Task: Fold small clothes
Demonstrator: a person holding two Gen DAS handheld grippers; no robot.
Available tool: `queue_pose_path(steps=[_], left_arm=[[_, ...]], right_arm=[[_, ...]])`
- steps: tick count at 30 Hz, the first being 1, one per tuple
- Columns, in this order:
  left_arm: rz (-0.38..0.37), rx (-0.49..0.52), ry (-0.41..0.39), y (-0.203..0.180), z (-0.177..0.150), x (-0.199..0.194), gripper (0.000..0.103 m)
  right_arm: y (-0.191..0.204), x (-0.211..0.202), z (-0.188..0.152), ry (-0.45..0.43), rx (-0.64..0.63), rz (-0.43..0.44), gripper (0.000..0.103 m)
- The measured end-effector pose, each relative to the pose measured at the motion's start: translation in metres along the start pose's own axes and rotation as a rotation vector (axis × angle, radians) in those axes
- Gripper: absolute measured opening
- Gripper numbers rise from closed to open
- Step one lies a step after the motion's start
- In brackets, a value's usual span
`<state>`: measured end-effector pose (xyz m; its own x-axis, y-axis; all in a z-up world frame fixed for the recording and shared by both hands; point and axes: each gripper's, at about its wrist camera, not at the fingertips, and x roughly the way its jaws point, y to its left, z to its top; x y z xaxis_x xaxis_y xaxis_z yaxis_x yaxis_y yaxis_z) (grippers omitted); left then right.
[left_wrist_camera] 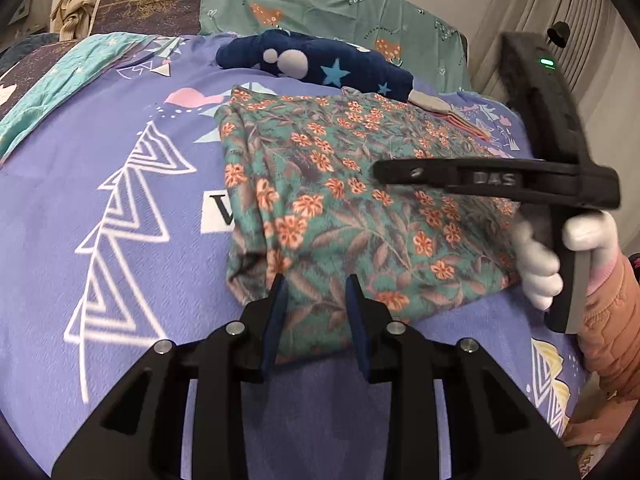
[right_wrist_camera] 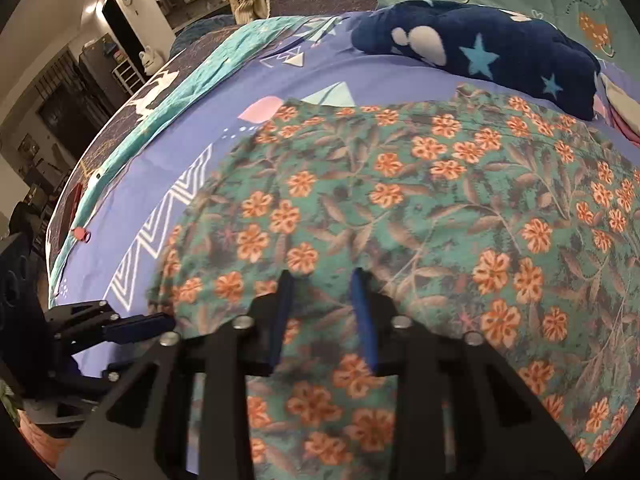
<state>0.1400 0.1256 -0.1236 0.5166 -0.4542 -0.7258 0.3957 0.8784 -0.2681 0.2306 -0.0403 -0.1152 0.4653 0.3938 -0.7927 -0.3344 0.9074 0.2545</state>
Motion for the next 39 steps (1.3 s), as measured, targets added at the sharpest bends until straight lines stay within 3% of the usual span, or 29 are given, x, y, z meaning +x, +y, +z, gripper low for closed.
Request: queue_pose_path(steps=[4, 7, 9, 11, 13, 14, 16, 19, 21, 23, 26, 31, 34, 35, 39], left_arm=[[-0.004, -0.025, -0.015, -0.005, -0.005, -0.009, 0.033], [-0.067, -0.068, -0.073, -0.006, 0.002, -0.023, 0.033], [-0.089, -0.056, -0.105, -0.011, 0.009, -0.026, 0.039], [-0.004, -0.024, -0.053, -0.014, 0.009, -0.008, 0.053], [0.055, -0.006, 0.003, -0.012, 0.002, 0.011, 0.054], [0.066, 0.009, -0.016, -0.015, 0.0, 0.012, 0.057], [0.064, 0.021, -0.026, -0.017, 0.002, 0.006, 0.059], [0.072, -0.008, -0.03, -0.014, 0.001, 0.003, 0.059], [0.064, -0.043, -0.047, -0.009, -0.002, -0.007, 0.059], [0.064, -0.09, -0.063, -0.002, -0.007, -0.017, 0.06], [0.097, -0.144, -0.052, 0.012, -0.014, -0.025, 0.06], [0.072, -0.209, -0.056, 0.022, -0.018, -0.033, 0.062], [0.032, -0.228, -0.073, 0.022, -0.018, -0.038, 0.08], [0.027, -0.233, -0.081, 0.022, -0.018, -0.039, 0.082], [-0.009, -0.271, -0.074, 0.029, -0.018, -0.037, 0.083]], right_arm=[[-0.001, -0.039, -0.014, -0.105, -0.05, -0.079, 0.033], [-0.026, -0.071, -0.037, -0.164, 0.032, -0.115, 0.033], [-0.054, -0.093, -0.06, -0.193, 0.118, -0.167, 0.033], [-0.085, -0.111, -0.088, -0.201, 0.214, -0.234, 0.033], [-0.124, -0.117, -0.12, -0.148, 0.349, -0.303, 0.03], [-0.136, -0.118, -0.131, -0.162, 0.384, -0.269, 0.016], [-0.155, -0.129, -0.155, -0.193, 0.482, -0.167, 0.007], [-0.148, -0.134, -0.157, -0.184, 0.45, -0.2, 0.007], [-0.137, -0.136, -0.155, -0.175, 0.398, -0.248, 0.01], [-0.126, -0.134, -0.152, -0.174, 0.36, -0.273, 0.022], [-0.107, -0.138, -0.151, -0.184, 0.272, -0.323, 0.03], [-0.078, -0.143, -0.151, -0.204, 0.139, -0.316, 0.042], [-0.061, -0.144, -0.149, -0.214, 0.103, -0.285, 0.053], [-0.056, -0.143, -0.148, -0.21, 0.093, -0.278, 0.058], [-0.03, -0.138, -0.142, -0.204, -0.003, -0.27, 0.06]])
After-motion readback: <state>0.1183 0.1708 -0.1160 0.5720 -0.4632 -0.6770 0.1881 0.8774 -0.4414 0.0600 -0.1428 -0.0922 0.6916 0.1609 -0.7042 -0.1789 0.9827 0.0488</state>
